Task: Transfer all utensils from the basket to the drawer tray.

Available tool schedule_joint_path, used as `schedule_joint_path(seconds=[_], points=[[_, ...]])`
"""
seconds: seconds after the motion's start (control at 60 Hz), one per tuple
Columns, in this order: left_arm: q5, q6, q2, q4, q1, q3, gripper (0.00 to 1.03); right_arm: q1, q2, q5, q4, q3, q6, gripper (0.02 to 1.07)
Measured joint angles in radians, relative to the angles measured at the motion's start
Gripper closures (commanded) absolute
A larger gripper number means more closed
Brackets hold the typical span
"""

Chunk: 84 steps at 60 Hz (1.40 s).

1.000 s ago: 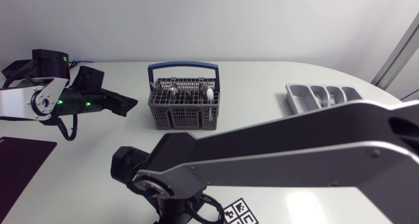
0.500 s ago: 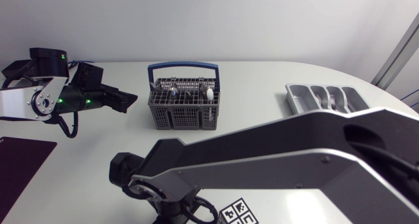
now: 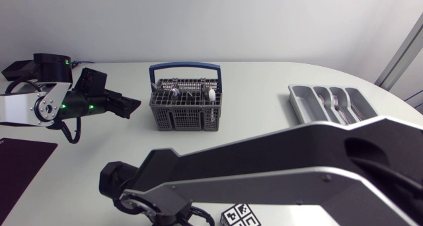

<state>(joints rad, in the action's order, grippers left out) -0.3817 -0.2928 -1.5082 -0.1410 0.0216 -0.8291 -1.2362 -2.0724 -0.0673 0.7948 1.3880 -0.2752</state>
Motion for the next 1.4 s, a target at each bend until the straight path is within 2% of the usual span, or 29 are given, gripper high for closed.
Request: schedule_joint_path(seconds=[0.25, 0.417, 0.7, 1.0, 1.217, 1.4], points=[[-0.001, 0.000, 0.008, 0.000, -0.012, 0.013, 0.09, 0.022, 0.003, 0.060, -0.075, -0.002, 0.045, 1.00], [-0.001, 0.000, 0.019, 0.000, -0.012, 0.017, 0.10, 0.095, 0.033, 0.092, -0.092, -0.020, 0.080, 1.00], [-0.001, 0.000, 0.034, -0.007, -0.034, 0.017, 0.10, 0.233, 0.243, 0.094, -0.092, -0.025, 0.159, 0.99], [0.000, -0.005, 0.033, -0.090, -0.114, 0.017, 0.11, 0.469, 0.471, -0.016, -0.095, -0.084, 0.339, 0.98], [0.047, -0.026, -0.017, -0.166, -0.184, 0.017, 0.11, 0.667, 0.617, -0.088, -0.054, -0.260, 0.583, 0.98], [0.074, -0.030, -0.061, -0.176, -0.212, 0.017, 0.11, 0.871, 0.705, -0.159, 0.006, -0.422, 0.835, 0.98]])
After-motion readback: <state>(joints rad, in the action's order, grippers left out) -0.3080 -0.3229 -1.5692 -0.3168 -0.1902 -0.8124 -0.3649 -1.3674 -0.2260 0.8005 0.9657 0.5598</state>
